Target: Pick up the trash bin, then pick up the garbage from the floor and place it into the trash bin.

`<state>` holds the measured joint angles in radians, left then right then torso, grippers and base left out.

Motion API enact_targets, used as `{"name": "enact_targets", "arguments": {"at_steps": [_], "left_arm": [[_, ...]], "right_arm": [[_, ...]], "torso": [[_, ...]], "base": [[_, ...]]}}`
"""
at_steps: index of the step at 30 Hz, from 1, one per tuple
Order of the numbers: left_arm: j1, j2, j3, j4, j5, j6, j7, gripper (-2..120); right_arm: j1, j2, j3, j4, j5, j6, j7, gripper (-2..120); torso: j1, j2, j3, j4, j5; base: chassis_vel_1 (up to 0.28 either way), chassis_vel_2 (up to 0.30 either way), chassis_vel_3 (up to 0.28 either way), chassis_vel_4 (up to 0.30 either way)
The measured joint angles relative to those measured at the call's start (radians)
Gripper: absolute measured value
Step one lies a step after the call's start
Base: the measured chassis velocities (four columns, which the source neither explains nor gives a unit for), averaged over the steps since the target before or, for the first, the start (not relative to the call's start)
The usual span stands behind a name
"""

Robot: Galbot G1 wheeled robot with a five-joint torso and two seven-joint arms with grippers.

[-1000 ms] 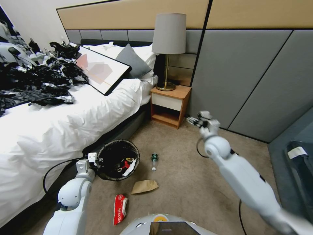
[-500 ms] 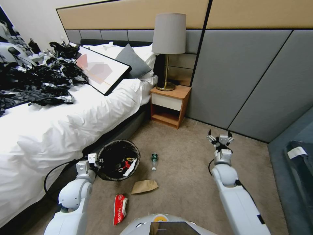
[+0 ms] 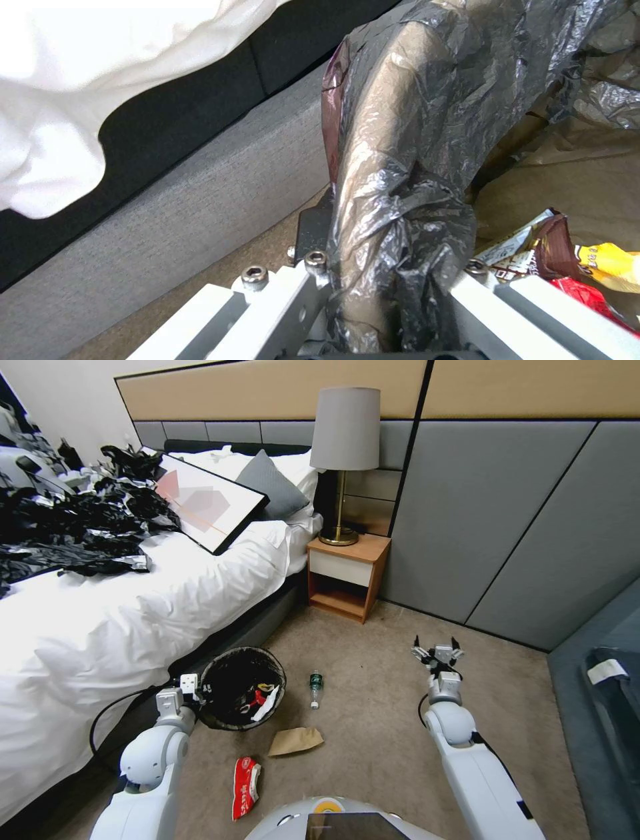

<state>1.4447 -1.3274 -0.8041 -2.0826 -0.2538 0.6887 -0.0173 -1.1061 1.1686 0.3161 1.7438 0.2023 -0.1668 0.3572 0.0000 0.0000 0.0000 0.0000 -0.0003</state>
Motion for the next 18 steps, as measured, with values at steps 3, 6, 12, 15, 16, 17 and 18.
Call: {"name": "enact_targets", "arguments": {"at_steps": [3, 6, 12, 15, 16, 17, 18], "left_arm": [[0.001, 0.000, -0.002, 0.001, 0.003, 0.001, 0.002, 0], [0.003, -0.001, -0.005, -0.003, 0.004, 0.005, 0.002, 0], [0.011, 0.000, -0.014, -0.011, -0.020, 0.026, 0.004, 0], [0.013, 0.000, -0.014, -0.015, -0.026, 0.035, 0.004, 0], [0.013, 0.000, -0.015, -0.018, -0.026, 0.039, 0.004, 0], [0.013, -0.001, -0.014, -0.019, -0.027, 0.042, 0.004, 0], [0.013, -0.001, -0.014, -0.019, -0.027, 0.042, 0.004, 0]], "right_arm": [[0.086, -0.008, -0.128, -0.053, 0.079, -0.051, 0.012, 100], [0.174, 0.001, -0.233, -0.125, 0.144, -0.098, 0.006, 100], [0.299, 0.002, -0.403, -0.207, 0.308, -0.226, 0.000, 100], [0.336, 0.014, -0.456, -0.233, 0.365, -0.257, 0.008, 100], [0.353, 0.022, -0.479, -0.247, 0.384, -0.272, 0.012, 100], [0.374, 0.035, -0.505, -0.264, 0.394, -0.284, 0.014, 100], [0.374, 0.035, -0.505, -0.264, 0.394, -0.284, 0.014, 100]], "torso": [[0.000, 0.000, 0.000, 0.0004, 0.0004], [0.000, 0.000, 0.000, 0.0001, 0.0001], [0.000, 0.000, 0.000, -0.0001, 0.0001], [0.000, 0.000, 0.000, -0.0004, 0.0001], [0.000, 0.000, 0.000, -0.0002, 0.0003], [0.000, 0.000, 0.000, -0.0001, 0.0002], [0.000, 0.000, 0.000, -0.0001, 0.0002]], "base": [[0.000, 0.000, 0.000, 0.000], [0.000, 0.000, 0.000, 0.000], [0.000, 0.000, 0.000, 0.000], [0.000, 0.000, 0.000, 0.000], [0.000, 0.000, 0.000, 0.000], [0.000, 0.000, 0.000, 0.000], [0.000, 0.000, 0.000, 0.000]]}}
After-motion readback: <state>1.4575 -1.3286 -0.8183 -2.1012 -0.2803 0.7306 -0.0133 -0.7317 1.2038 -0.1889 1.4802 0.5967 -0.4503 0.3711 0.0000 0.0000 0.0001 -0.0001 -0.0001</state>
